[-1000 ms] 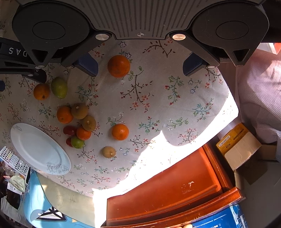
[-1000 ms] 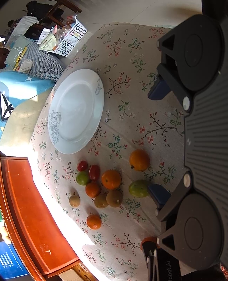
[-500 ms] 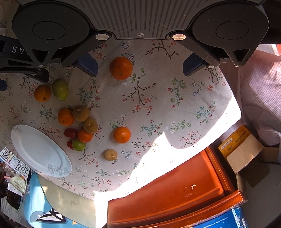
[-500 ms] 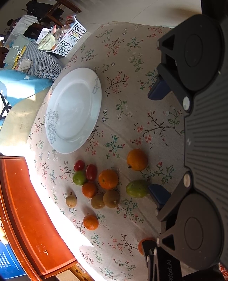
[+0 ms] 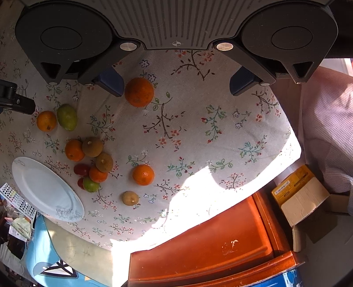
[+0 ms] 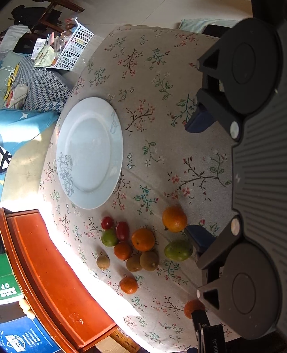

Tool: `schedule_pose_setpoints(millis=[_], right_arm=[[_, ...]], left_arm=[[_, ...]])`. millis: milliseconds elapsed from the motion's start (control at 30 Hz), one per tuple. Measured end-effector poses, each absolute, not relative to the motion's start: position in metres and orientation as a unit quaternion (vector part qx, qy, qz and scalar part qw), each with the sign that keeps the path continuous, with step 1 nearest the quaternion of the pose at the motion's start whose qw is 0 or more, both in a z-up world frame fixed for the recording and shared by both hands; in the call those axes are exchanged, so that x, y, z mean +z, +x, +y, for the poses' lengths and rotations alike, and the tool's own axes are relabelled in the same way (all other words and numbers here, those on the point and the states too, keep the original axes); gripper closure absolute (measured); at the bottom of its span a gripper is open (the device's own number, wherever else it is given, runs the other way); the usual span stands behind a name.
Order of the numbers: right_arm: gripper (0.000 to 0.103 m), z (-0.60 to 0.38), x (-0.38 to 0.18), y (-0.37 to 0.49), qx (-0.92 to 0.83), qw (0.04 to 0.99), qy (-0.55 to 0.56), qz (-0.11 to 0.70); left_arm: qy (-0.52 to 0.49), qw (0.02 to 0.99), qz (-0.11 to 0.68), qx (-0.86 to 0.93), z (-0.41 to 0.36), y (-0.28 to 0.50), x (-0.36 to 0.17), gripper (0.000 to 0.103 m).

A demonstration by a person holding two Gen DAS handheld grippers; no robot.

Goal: Organize fruits
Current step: 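Move both grippers toward the tangerines at the edge of the fruit pile, then close the left gripper on a tangerine while the right gripper grasps another tangerine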

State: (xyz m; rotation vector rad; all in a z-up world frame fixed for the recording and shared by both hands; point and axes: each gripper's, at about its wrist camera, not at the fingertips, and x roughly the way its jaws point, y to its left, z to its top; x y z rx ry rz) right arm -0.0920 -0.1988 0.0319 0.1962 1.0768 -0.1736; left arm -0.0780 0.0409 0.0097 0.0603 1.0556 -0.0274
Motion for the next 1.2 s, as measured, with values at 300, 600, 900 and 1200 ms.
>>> schedule_pose_setpoints(millis=[300, 600, 900, 1200], right_arm=[[0.04, -0.207, 0.029, -0.095, -0.044, 0.856, 0.149, 0.494], [0.06, -0.195, 0.018, -0.086, -0.016, 0.858, 0.163, 0.487], [0.06, -0.19, 0.015, -0.082, -0.004, 0.861, 0.17, 0.479], [0.072, -0.188, 0.009, -0.077, -0.005, 0.866, 0.168, 0.47]], left_arm=[[0.016, 0.872, 0.487, -0.044, 0.039, -0.084, 0.009, 0.008], [0.026, 0.869, 0.49, -0.067, 0.03, -0.082, -0.002, 0.037], [0.027, 0.872, 0.483, -0.081, 0.027, -0.081, -0.006, 0.051], [0.022, 0.875, 0.473, -0.096, 0.024, -0.081, -0.005, 0.07]])
